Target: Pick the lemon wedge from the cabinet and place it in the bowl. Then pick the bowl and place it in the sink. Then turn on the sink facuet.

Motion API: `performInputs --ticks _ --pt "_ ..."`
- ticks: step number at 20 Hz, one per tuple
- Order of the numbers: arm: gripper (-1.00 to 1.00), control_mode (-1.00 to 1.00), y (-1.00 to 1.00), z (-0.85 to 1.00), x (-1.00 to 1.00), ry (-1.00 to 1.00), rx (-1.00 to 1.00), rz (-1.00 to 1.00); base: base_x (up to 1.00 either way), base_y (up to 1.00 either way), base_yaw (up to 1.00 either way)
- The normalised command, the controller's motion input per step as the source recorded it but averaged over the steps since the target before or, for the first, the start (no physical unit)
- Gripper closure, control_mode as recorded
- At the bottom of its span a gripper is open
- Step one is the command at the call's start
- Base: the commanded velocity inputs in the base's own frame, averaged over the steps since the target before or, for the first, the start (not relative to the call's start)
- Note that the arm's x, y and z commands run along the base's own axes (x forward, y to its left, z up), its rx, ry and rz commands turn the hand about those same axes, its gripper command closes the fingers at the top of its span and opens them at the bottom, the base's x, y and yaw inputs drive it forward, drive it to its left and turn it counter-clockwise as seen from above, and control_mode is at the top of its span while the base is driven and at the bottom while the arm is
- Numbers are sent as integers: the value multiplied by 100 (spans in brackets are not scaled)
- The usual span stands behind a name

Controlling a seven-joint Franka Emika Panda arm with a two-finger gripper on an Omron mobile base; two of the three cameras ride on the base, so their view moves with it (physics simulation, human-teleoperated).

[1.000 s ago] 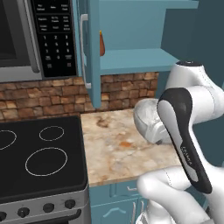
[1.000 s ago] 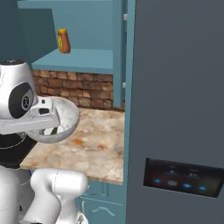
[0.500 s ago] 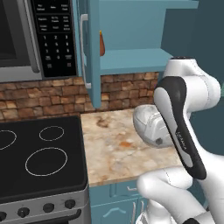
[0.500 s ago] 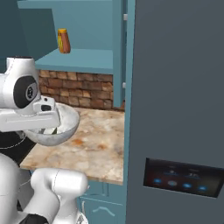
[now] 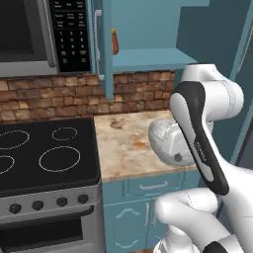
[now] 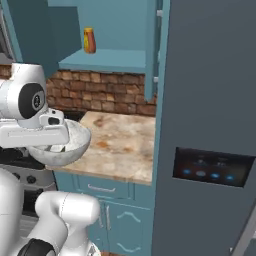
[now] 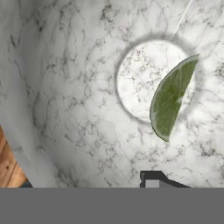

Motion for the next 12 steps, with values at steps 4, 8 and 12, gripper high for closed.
performInputs --ticks 4,8,12 --pt "100 100 0 0 0 0 0 0 -60 69 23" --pt "100 100 0 0 0 0 0 0 0 90 49" --pt "100 100 0 0 0 0 0 0 1 73 59"
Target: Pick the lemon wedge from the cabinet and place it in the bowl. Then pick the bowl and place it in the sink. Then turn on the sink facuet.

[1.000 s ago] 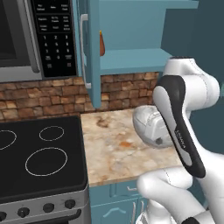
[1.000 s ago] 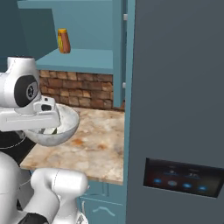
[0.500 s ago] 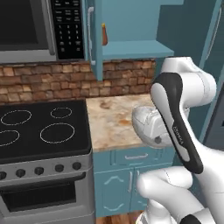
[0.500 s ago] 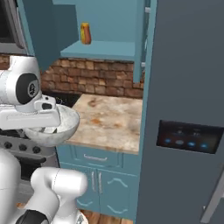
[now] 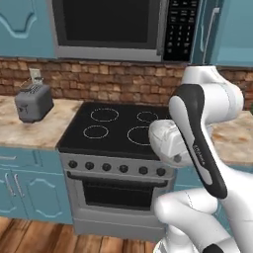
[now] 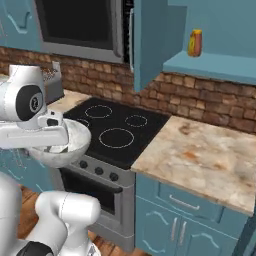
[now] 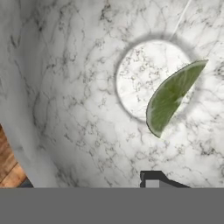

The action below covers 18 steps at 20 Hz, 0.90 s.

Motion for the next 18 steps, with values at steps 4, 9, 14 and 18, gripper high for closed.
performInputs --ticks 4,9,14,18 --pt "100 100 0 0 0 0 0 0 0 61 67" --pt "100 100 0 0 0 0 0 0 11 61 71" --pt "100 100 0 0 0 0 0 0 9 36 71" --pt "100 100 0 0 0 0 0 0 9 27 73"
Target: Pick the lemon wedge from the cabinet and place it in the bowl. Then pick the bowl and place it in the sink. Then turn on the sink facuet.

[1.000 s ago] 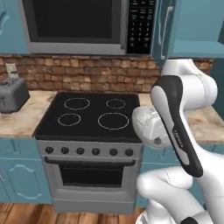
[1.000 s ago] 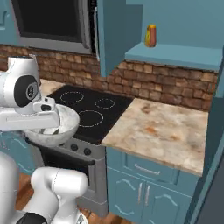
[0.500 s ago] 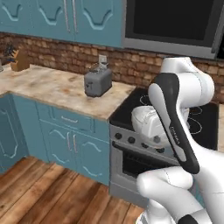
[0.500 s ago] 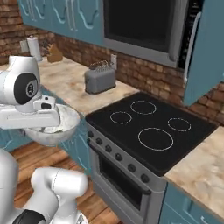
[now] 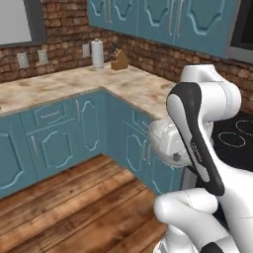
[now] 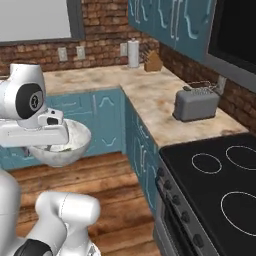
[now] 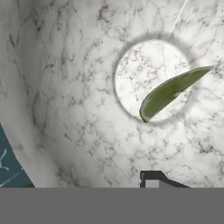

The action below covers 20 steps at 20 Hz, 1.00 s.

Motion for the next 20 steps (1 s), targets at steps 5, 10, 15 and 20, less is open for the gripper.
performInputs --ticks 5,10,15,20 --pt "100 100 0 0 0 0 0 0 16 12 70" --pt "100 100 0 0 0 0 0 0 74 44 39" --pt "100 100 0 0 0 0 0 0 100 47 3" --pt "100 100 0 0 0 0 0 0 100 38 0"
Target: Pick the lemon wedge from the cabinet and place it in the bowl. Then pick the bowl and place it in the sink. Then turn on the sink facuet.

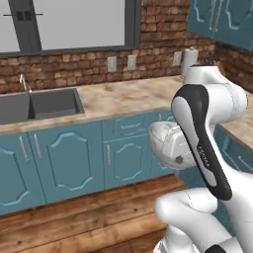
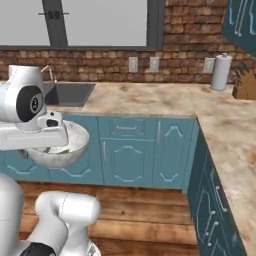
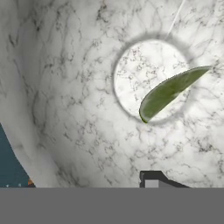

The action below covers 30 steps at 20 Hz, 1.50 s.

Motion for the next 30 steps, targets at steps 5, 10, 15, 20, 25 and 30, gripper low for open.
performInputs --ticks 5,10,15,20,25,30 --pt "100 100 0 0 0 0 0 0 100 59 0" --pt "100 100 0 0 0 0 0 0 100 75 -3" --pt "100 100 0 0 0 0 0 0 70 72 -7" --pt "100 100 0 0 0 0 0 0 32 68 0" --pt "100 100 0 0 0 0 0 0 18 24 6" --pt "100 100 0 0 0 0 0 0 6 -45 25"
